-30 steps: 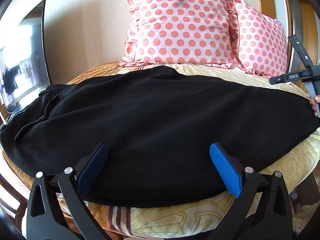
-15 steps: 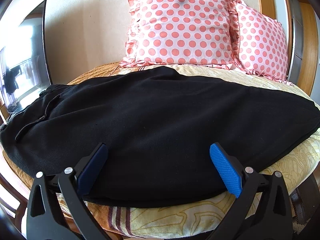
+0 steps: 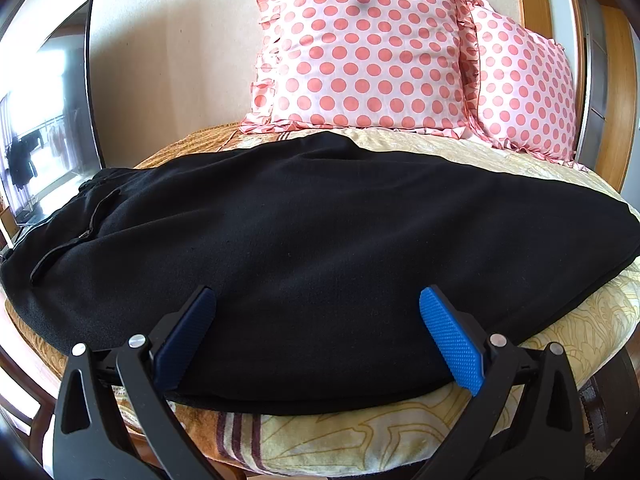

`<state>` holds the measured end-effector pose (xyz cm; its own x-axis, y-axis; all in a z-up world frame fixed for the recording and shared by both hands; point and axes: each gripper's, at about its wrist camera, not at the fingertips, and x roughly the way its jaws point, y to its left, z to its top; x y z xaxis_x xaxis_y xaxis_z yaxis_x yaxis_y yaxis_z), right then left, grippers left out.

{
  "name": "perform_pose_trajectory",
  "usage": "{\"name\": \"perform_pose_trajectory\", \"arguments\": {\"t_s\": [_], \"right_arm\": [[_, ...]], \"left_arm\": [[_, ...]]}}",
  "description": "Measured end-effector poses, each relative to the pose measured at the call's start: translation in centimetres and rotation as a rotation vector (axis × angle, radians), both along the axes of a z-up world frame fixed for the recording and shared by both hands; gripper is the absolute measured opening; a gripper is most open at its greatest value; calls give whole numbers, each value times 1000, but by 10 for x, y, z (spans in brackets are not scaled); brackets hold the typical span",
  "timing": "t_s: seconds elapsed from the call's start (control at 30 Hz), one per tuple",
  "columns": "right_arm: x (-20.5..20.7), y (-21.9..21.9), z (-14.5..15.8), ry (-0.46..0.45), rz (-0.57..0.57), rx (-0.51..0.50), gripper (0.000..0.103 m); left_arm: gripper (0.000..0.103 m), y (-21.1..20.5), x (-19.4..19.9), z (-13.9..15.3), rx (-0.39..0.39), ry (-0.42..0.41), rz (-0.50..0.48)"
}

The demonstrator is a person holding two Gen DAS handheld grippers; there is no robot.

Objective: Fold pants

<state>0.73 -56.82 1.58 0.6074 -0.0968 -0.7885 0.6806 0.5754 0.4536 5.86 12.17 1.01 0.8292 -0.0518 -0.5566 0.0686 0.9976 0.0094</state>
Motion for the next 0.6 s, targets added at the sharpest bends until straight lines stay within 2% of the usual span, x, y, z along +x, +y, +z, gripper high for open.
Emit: {"name": "perform_pose_trajectory", "arguments": {"t_s": [0.1, 0.2, 0.23, 0.27, 0.3, 0.43, 0.6], "right_arm": [[6, 0, 0, 11, 4, -17, 51], [6, -3, -2, -33, -4, 2, 50], [5, -3, -2, -51, -5, 7, 42], [5, -3, -4, -85, 5, 29, 22], [4, -4, -7, -114, 9, 51, 16], [4, 1, -2, -202, 21, 48, 15], [15, 21, 33, -334, 113, 22, 15]], "left_arm": [[101, 0, -1, 0, 0, -3, 1], [101, -1, -2, 0, 1, -7, 1], [101, -1, -2, 0, 2, -7, 1], [101, 0, -2, 1, 2, -7, 0], [101, -1, -3, 0, 1, -7, 1], [101, -1, -3, 0, 1, -7, 3], [101, -1, -3, 0, 1, -8, 3]]}}
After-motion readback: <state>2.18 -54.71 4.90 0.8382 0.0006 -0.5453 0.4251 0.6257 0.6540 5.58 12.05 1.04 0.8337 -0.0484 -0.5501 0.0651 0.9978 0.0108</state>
